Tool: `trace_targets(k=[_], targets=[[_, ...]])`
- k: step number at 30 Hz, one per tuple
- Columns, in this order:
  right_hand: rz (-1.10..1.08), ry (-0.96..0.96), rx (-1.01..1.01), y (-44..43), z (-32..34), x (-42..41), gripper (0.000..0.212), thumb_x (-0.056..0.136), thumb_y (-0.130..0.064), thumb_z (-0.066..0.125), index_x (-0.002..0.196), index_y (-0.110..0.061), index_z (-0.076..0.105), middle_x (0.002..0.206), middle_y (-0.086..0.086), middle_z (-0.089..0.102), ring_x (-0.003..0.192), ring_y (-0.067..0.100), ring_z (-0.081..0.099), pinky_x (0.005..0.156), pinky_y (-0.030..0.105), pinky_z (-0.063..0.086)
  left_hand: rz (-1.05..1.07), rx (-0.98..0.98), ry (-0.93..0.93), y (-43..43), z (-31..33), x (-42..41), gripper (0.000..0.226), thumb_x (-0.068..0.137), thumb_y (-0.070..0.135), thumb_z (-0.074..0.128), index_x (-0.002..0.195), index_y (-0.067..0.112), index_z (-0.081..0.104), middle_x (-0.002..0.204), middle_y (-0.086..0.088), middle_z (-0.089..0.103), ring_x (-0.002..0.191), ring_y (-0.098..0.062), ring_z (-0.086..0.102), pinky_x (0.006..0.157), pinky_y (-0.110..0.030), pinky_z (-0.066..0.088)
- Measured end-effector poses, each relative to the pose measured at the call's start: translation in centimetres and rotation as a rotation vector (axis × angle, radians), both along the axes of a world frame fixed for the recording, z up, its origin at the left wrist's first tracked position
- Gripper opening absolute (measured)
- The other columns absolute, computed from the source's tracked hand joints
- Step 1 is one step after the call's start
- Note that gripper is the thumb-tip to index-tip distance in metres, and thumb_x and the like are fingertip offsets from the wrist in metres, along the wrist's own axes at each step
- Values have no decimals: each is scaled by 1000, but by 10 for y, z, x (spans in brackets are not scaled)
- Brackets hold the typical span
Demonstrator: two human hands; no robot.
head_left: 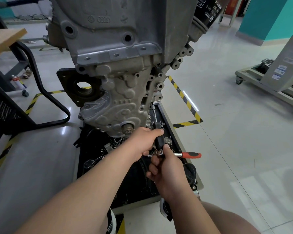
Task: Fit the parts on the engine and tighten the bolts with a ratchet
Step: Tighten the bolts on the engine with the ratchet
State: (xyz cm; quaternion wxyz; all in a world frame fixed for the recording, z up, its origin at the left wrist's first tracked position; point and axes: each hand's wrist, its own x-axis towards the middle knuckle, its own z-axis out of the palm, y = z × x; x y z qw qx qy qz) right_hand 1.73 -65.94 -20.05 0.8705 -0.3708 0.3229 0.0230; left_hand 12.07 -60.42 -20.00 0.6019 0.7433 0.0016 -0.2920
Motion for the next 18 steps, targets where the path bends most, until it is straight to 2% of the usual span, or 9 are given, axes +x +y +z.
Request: trace_targets(k=[3,5,7,8,10,12,15,18], targets=[[15,12,-244,-1,-1,-1,33,103,-35,37,81,-13,47,49,-4,38,39,12,31,40,24,38,-9,0,5,-1,-1,1,28,88,32,66,71,16,51,41,10,35,32,-6,26,35,-16,20],[18,2,-438,0,-1,-2,21,101,-34,40,95,-17,49,55,-5,49,44,11,45,44,26,44,-12,11,0,0,-1,1,28,87,34,66,72,15,52,46,8,34,32,-7,27,36,-16,20],[34,-12,-681,0,-3,-4,17,101,-35,41,114,-26,46,82,-6,64,71,7,63,67,31,53,-14,25,-3,0,-1,2,27,87,35,66,76,14,54,49,5,35,34,-8,28,36,-17,22],[50,-29,-806,-1,-4,-5,18,100,-36,42,117,-30,40,91,-10,64,80,0,63,73,28,50,-15,31,-4,0,-1,2,27,87,36,66,77,13,56,50,4,37,35,-9,29,37,-18,22],[97,-58,-1009,0,-4,-7,20,100,-38,41,115,-41,29,85,-14,60,76,-3,62,65,25,46,-24,41,-4,-1,0,2,27,87,37,65,81,11,58,55,0,39,37,-10,31,37,-19,23],[166,-47,-1180,2,-4,-8,22,99,-40,41,108,-48,22,81,-11,62,73,10,65,62,34,46,-36,53,-6,0,0,2,28,87,38,64,84,11,60,61,-4,42,40,-12,33,38,-18,24],[180,-9,-1301,3,-2,-9,24,99,-40,41,110,-45,21,87,-9,64,80,21,66,67,38,48,-50,54,-9,0,0,1,28,87,39,63,84,12,62,66,-5,44,39,-11,35,36,-17,25],[165,-13,-1289,3,-3,-9,23,99,-39,42,105,-47,21,89,-7,65,80,22,66,70,41,51,-45,48,-8,-1,-1,2,26,87,38,63,79,13,60,61,-3,47,36,-9,36,36,-16,25]])
